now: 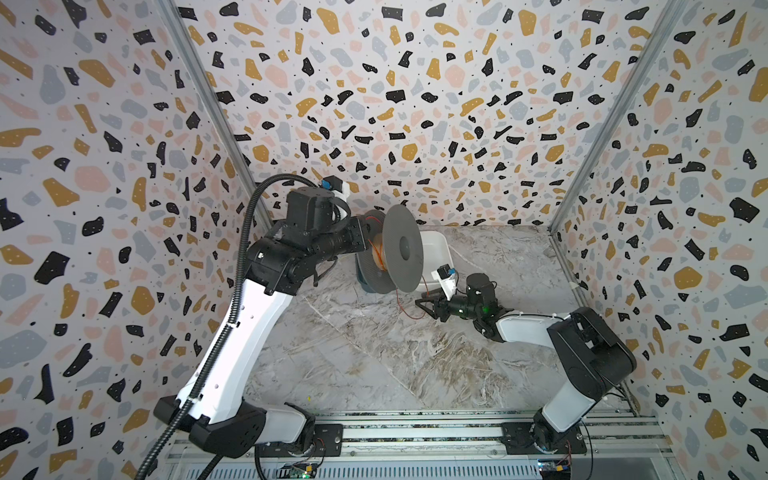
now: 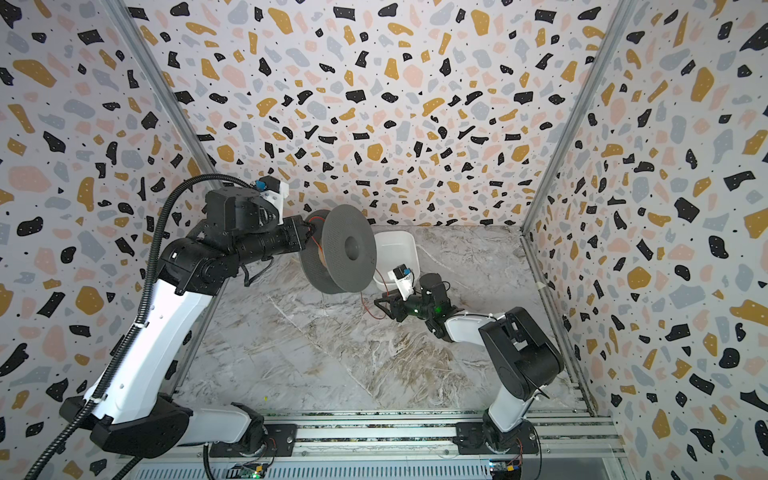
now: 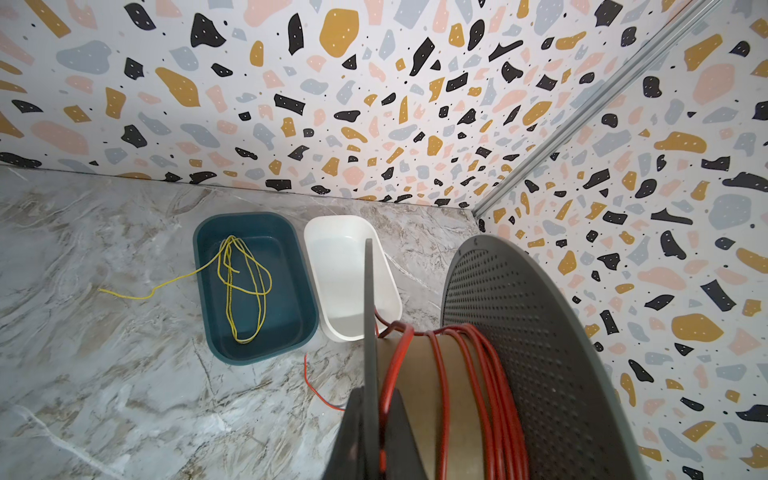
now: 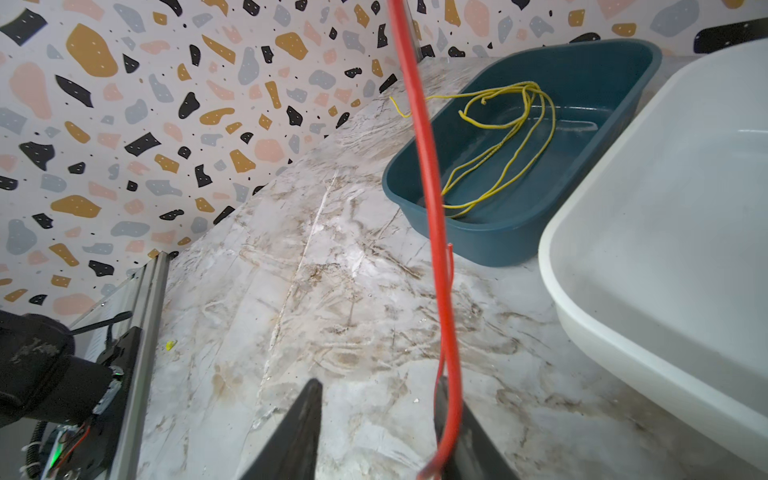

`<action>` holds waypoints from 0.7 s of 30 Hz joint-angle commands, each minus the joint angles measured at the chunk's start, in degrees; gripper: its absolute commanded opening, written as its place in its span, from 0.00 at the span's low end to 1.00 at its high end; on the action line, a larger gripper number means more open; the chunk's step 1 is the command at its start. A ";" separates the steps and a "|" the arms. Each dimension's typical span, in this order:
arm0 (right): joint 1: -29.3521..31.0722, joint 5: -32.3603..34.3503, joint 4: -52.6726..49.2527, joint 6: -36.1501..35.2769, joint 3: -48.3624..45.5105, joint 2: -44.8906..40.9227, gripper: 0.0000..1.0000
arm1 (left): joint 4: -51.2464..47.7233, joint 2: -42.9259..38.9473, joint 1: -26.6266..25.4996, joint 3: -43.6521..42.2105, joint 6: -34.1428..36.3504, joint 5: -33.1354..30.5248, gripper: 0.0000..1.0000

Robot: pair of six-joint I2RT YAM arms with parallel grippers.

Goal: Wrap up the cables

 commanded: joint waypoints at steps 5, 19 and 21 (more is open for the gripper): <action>1.23 5.37 4.97 0.98 -2.15 0.11 0.24 | 8.21 -2.62 0.75 2.45 -1.19 -0.64 0.00; 12.21 25.84 -18.38 -9.20 -1.17 -14.02 0.00 | 14.23 -1.57 1.02 -1.27 -4.62 -25.15 0.00; 14.78 29.07 -22.85 -11.35 -0.13 -16.87 0.00 | 15.59 -1.64 1.02 -2.87 -4.76 -28.48 0.00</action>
